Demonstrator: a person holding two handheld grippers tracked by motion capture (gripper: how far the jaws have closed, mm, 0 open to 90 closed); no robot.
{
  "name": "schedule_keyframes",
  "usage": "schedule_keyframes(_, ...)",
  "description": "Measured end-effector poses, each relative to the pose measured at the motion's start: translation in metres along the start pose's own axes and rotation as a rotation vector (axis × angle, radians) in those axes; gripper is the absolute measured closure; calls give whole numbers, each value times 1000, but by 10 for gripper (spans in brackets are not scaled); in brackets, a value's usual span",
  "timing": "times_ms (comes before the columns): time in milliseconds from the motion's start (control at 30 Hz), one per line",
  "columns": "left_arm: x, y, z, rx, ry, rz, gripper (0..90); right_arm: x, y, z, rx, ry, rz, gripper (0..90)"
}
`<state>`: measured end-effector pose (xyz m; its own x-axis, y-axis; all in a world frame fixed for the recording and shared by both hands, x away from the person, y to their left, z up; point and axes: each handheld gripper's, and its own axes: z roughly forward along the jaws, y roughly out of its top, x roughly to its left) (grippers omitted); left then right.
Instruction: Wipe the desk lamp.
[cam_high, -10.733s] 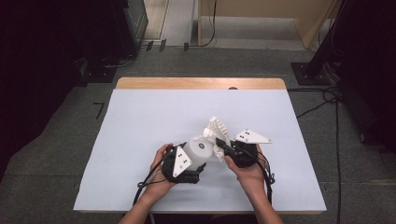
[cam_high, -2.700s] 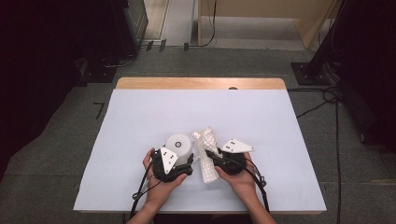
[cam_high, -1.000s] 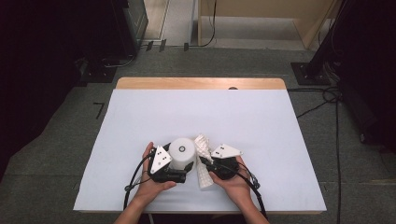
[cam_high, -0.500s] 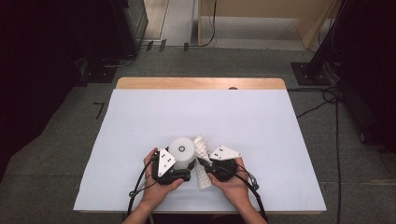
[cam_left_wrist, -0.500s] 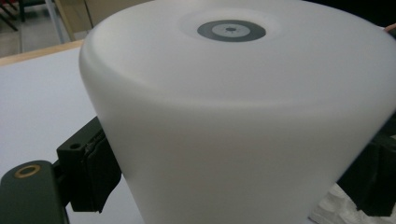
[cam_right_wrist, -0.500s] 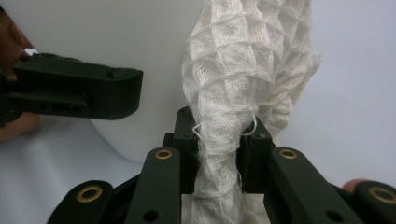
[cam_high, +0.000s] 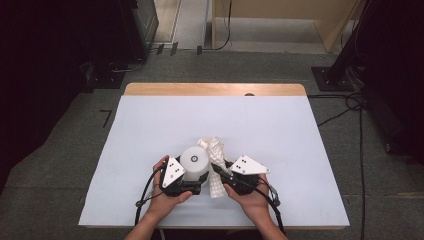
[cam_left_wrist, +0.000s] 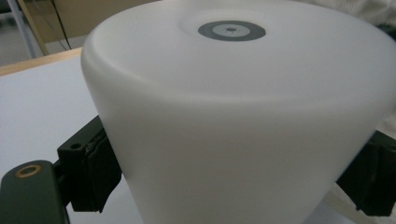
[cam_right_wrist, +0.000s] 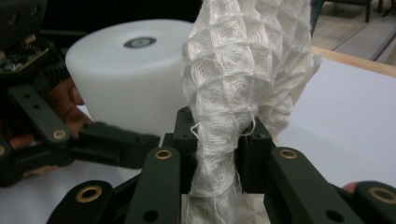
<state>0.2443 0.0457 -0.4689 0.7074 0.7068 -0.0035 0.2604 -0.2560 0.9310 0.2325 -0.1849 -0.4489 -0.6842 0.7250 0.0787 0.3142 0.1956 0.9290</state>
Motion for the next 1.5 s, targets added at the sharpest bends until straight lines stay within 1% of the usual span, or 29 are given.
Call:
schedule_keyframes(67, 4, 2, -3, -15, -5, -12, 86, -1, -3, 3, 17, 12, 7, 728)
schedule_keyframes(167, 10, 4, -7, -32, -7, -34, 86, -1, -12, 13, 85, 30, 13, 727)
schedule_keyframes(200, 10, 4, -7, -32, -7, -34, 86, -1, -12, 13, 85, 30, 13, 727)
schedule_keyframes(267, 14, 4, -7, -40, -15, -53, 86, -1, -16, 20, 127, 40, 19, 727)
schedule_keyframes(333, 15, 2, -7, -30, -28, -46, 86, -1, -17, 21, 137, 41, 16, 727)
schedule_keyframes(400, 12, 1, -5, -17, -37, -30, 86, -1, -15, 19, 117, 35, 12, 727)
schedule_keyframes(433, 12, 1, -5, -17, -37, -30, 86, -1, -15, 19, 117, 35, 12, 727)
schedule_keyframes(467, 10, 0, -3, -5, -39, -10, 86, -1, -12, 16, 102, 31, 11, 728)
schedule_keyframes(500, 7, -1, -1, 5, -42, 4, 86, -2, -6, 9, 56, 21, 5, 728)
schedule_keyframes(533, 6, -1, 0, 10, -44, 10, 86, -2, -4, 7, 40, 18, 5, 728)
schedule_keyframes(567, 6, -1, 0, 10, -44, 10, 86, -2, -4, 7, 40, 18, 5, 728)
schedule_keyframes(600, 5, -1, 0, 8, -42, 14, 86, -4, -3, 4, 20, 19, 4, 727)
schedule_keyframes(667, 6, 0, -2, -4, -40, 12, 86, -5, -4, 5, 28, 25, 12, 727)
schedule_keyframes(733, 7, 1, -3, -14, -38, 6, 86, -4, -9, 9, 58, 30, 13, 728)
schedule_keyframes(767, 9, 3, -6, -27, -38, -3, 86, -4, -9, 9, 58, 30, 13, 728)
schedule_keyframes(800, 10, 4, -7, -40, -37, -10, 86, -3, -13, 14, 79, 33, 8, 727)
schedule_keyframes(867, 12, 4, -9, -48, -44, -16, 86, -3, -17, 19, 120, 36, 11, 727)
schedule_keyframes(933, 12, 3, -9, -45, -44, -16, 86, -3, -18, 20, 124, 36, 9, 728)
schedule_keyframes(1000, 11, 2, -6, -35, -38, -6, 86, -3, -15, 18, 107, 36, 7, 728)
schedule_keyframes(1067, 9, 0, -3, -20, -44, 0, 86, -3, -9, 12, 64, 33, 9, 728)
schedule_keyframes(1100, 8, -1, -2, -17, -46, 4, 86, -3, -6, 9, 41, 30, 2, 728)
schedule_keyframes(1200, 7, -3, 1, -6, -41, 16, 86, -3, 0, 1, -11, 28, -3, 728)
schedule_keyframes(1233, 8, -3, 2, -1, -44, 17, 86, -3, 0, 0, -14, 29, -6, 728)
schedule_keyframes(1300, 9, -5, 3, 13, -36, 30, 86, -6, -3, 3, 11, 31, -6, 727)
schedule_keyframes(1333, 9, -6, 5, 23, -32, 37, 86, -7, -5, 6, 33, 14, -2, 726)
schedule_keyframes(1367, 9, -8, 5, 24, -35, 39, 86, -8, -8, 8, 50, -22, -3, 725)
schedule_keyframes(1400, 11, -9, 5, 24, -41, 41, 85, -10, -10, 9, 67, -48, 17, 725)
schedule_keyframes(1467, 12, -9, 4, 23, -48, 31, 85, -17, -14, 10, 80, -76, 57, 725)
schedule_keyframes(1500, 13, -9, 4, 22, -49, 26, 85, -21, -15, 10, 81, -87, 62, 725)
